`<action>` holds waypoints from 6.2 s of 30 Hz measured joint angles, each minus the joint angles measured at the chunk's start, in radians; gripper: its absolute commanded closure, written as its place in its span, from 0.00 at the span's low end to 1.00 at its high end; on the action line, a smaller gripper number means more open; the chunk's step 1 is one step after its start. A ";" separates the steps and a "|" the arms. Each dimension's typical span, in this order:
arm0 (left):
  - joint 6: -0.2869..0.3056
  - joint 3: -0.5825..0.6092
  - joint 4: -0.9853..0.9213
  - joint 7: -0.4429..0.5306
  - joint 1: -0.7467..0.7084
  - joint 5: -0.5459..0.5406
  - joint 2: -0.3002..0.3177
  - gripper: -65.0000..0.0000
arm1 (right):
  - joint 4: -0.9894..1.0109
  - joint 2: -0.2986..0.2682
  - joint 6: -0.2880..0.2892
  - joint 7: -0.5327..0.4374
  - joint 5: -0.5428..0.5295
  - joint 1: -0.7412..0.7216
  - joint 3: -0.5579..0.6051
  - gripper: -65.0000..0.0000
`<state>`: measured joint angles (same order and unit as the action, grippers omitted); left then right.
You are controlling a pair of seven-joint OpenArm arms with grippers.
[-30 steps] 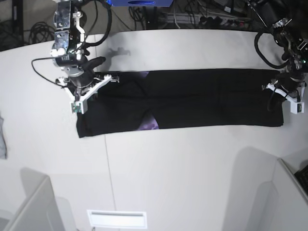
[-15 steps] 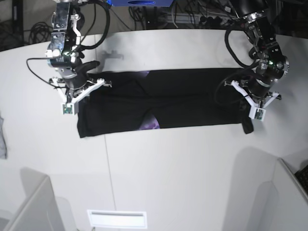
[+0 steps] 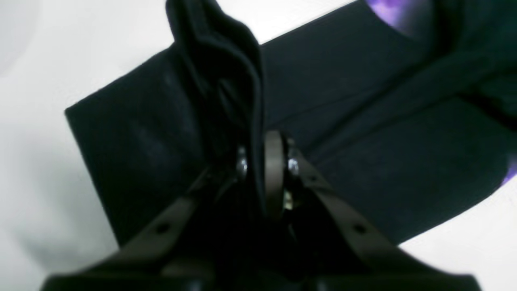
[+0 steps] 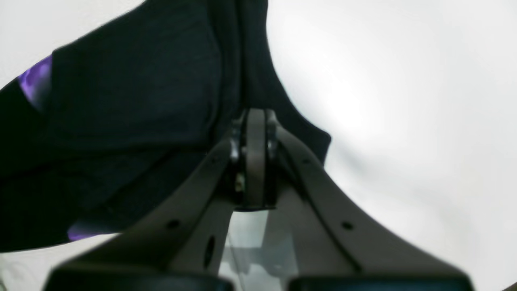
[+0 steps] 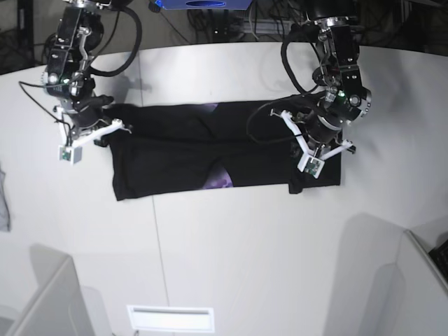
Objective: Fold the T-shirt properly
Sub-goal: 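Fold the strip end with the left gripper toward the right gripper, then release the folded end and move both grippers to the strip's new ends, then grasp the end with the right gripper and fold it toward the left gripper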
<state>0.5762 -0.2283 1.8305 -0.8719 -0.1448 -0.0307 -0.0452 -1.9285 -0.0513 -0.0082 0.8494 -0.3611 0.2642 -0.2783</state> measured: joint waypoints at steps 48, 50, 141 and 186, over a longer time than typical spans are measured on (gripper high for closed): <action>-0.162 0.275 -0.107 -0.001 0.073 -0.010 -0.050 1.00 | 0.000 0.003 0.000 0.000 -0.002 -0.042 0.000 1.00; -0.162 0.276 -0.116 0.000 0.076 -0.007 -0.055 1.00 | 0.000 0.003 0.000 0.000 -0.002 -0.042 0.000 1.00; -0.158 -0.202 -0.257 0.089 0.039 -0.108 0.097 1.00 | 0.741 -0.136 0.558 0.169 -0.440 -0.357 -0.049 0.33; -0.132 0.024 -0.436 0.313 0.060 -0.196 0.137 1.00 | 0.061 -0.111 -0.004 0.201 -0.265 -0.253 0.373 1.00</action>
<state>0.4446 -0.2039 1.3949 -0.5587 -0.0845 -0.2272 0.0921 -1.8679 -0.1623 -0.0120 1.0500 -0.6262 0.0116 0.0948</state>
